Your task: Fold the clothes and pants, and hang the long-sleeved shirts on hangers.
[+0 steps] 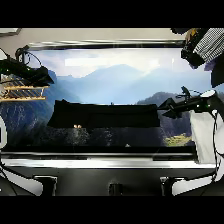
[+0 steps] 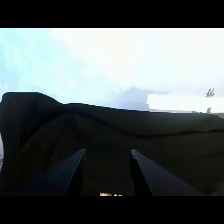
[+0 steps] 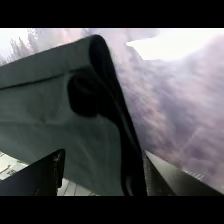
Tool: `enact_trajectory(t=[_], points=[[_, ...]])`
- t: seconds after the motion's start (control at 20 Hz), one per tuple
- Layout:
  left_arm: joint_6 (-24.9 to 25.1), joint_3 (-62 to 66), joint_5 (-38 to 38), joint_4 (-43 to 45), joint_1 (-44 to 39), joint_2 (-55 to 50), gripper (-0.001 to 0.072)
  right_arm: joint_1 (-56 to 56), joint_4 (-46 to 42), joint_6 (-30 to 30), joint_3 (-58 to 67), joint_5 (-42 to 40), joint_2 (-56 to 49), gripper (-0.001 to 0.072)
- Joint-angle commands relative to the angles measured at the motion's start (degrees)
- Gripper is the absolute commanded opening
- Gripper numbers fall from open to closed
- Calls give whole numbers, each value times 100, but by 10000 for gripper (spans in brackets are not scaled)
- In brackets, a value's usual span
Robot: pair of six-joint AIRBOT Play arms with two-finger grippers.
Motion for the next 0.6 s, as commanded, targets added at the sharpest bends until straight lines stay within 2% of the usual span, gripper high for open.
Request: enact_trajectory(t=[0.0,0.35,0.5,0.55], points=[[-2,26,-125,144,-2,55,328,120,234,-166,-28,-234,-195,561],[7,9,-125,313,-2,44,328,243,269,-149,-275,-518,-245,559],[44,9,-127,313,-2,44,329,544,157,-160,-426,-807,-256,539],[44,9,-127,313,0,44,328,658,81,-118,-433,-903,-256,505]])
